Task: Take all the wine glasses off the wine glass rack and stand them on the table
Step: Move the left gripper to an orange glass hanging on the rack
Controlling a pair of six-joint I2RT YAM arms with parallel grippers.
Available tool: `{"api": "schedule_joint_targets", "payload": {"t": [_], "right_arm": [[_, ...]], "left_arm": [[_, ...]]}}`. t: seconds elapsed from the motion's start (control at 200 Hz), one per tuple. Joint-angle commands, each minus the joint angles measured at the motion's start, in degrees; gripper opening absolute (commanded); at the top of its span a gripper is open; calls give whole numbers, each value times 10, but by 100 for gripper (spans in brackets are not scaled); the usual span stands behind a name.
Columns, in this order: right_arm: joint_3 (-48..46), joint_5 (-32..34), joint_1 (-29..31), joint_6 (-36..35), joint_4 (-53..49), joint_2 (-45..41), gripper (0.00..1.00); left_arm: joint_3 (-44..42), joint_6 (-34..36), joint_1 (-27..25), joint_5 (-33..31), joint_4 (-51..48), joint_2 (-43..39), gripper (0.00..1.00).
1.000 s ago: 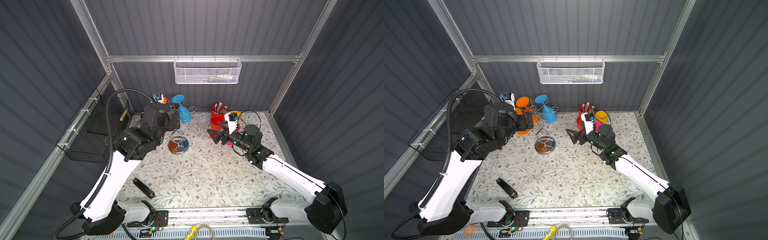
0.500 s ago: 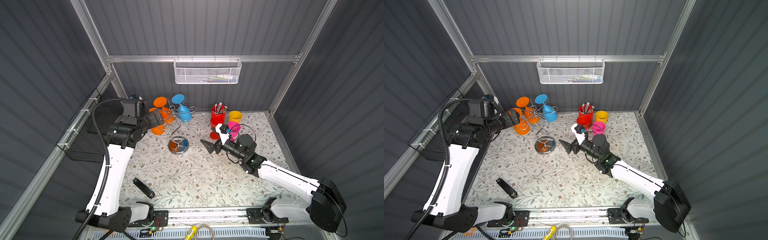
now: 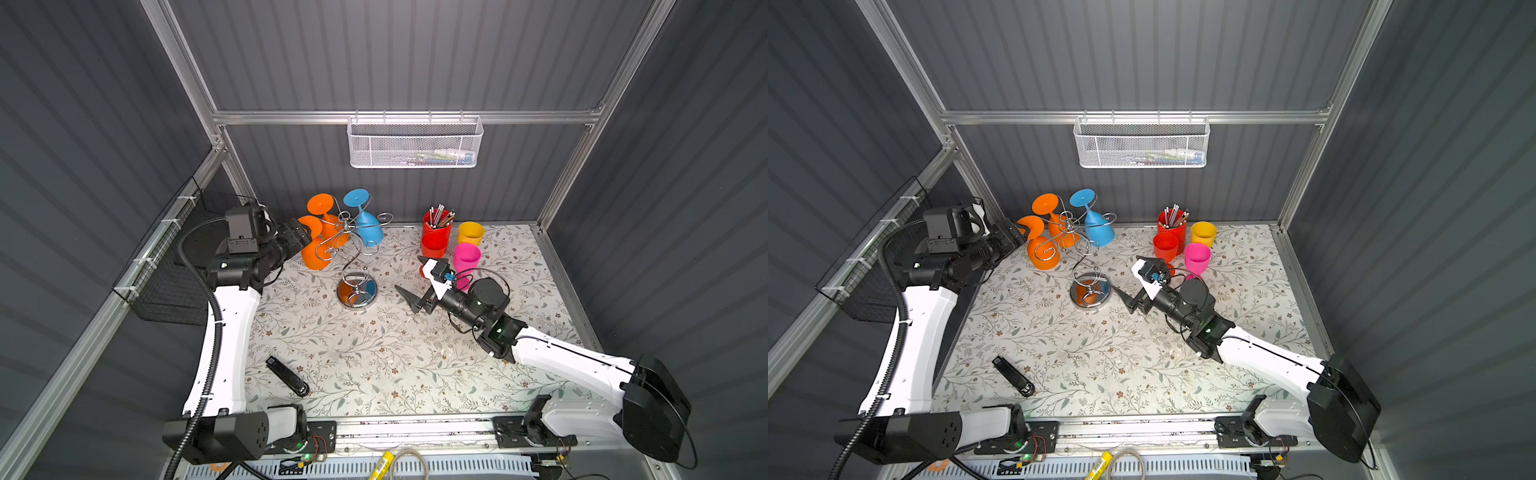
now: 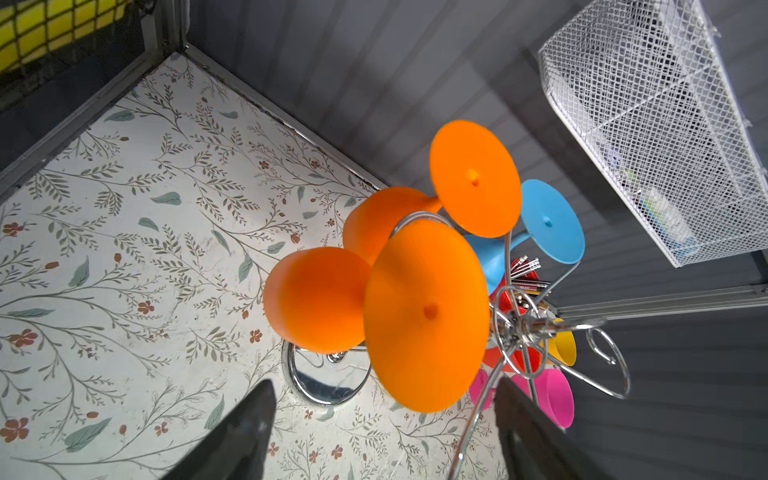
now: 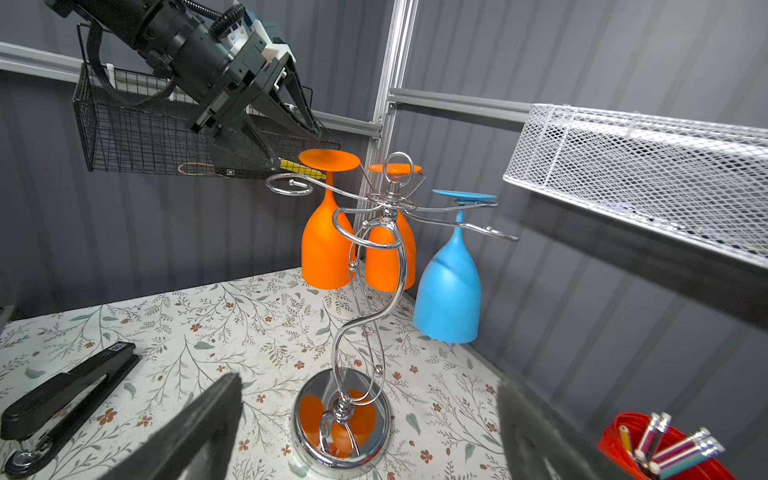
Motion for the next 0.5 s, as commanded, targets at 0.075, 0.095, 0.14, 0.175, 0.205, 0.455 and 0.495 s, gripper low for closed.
{"api": "schedule_joint_targets", "payload": {"t": [0.075, 0.095, 0.14, 0.175, 0.205, 0.455, 0.495], "right_arm": [[-8, 14, 5, -14, 18, -7, 96], [-8, 15, 6, -14, 19, -7, 96], [-7, 19, 5, -14, 17, -6, 96], [-6, 20, 5, -15, 15, -6, 96], [-5, 21, 5, -17, 12, -5, 97], [1, 25, 5, -19, 2, 2, 98], [4, 27, 5, -20, 0, 3, 98]], "left_arm": [[-32, -72, 11, 52, 96, -20, 73], [-35, -76, 11, 55, 101, -21, 72], [-46, -90, 13, 58, 119, -23, 71], [-54, -99, 14, 60, 133, -25, 69], [-58, -107, 15, 63, 145, -28, 67], [-111, -153, 18, 72, 209, -33, 51], [-116, -157, 18, 73, 217, -35, 46]]}}
